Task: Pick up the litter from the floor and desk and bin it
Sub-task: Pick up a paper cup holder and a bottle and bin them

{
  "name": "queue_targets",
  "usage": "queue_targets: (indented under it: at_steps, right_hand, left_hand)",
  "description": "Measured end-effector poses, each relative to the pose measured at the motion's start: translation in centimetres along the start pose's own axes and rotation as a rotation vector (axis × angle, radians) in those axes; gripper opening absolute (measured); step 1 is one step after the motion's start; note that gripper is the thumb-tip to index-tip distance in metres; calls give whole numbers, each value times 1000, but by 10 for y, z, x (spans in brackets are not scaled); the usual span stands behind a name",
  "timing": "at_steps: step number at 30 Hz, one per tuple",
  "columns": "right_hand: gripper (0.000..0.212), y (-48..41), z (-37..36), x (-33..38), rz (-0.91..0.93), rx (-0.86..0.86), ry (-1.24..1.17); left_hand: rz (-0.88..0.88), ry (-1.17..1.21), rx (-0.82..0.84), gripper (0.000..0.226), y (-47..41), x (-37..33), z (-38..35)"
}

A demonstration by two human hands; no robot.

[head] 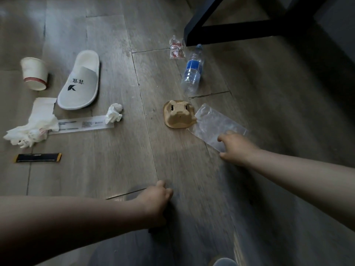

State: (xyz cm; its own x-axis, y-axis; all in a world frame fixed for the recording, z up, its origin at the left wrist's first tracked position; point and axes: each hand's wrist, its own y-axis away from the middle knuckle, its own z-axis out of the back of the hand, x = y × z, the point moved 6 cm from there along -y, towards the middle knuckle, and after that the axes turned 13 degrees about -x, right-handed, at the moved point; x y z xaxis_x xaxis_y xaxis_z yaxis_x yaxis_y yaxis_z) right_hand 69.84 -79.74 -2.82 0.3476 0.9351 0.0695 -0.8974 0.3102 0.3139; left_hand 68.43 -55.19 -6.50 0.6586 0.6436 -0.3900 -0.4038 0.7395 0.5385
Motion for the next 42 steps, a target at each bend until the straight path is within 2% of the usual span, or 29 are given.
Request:
queue_targets:
  at_steps: [7, 14, 18, 23, 26, 31, 36, 39, 42]
  right_hand:
    - [62, -5, 5, -10, -76, -39, -9]
    - [90, -22, 5, -19, -113, -17, -67]
    - [112, -31, -1, -22, -116, -3, -96]
    - [128, -36, -16, -27, -121, 58, -97]
    - [129, -39, -24, -28, -117, 65, -110]
    - [116, -55, -25, -29, -135, 27, -127]
    - [102, -79, -19, -28, -288, -67, -107]
    - [103, -92, -5, -20, -374, -144, -115]
    - [98, -118, 21, -4, -345, -283, -221]
  left_hand:
    - [64, 45, -213, 38, -26, 7, 56]
    - [60, 64, -565, 46, -68, 7, 125]
    - [35, 30, -649, 62, -100, 15, 159]
    - [-6, -61, -585, 97, -139, 23, 170]
    - [41, -168, -505, 103, -159, 32, 164]
    - [74, -203, -535, 90, -163, 44, 157]
    - [133, -266, -554, 82, -147, 75, 164]
    - [112, -294, -563, 83, -137, 88, 165]
    - [101, -286, -578, 85, -136, 90, 161]
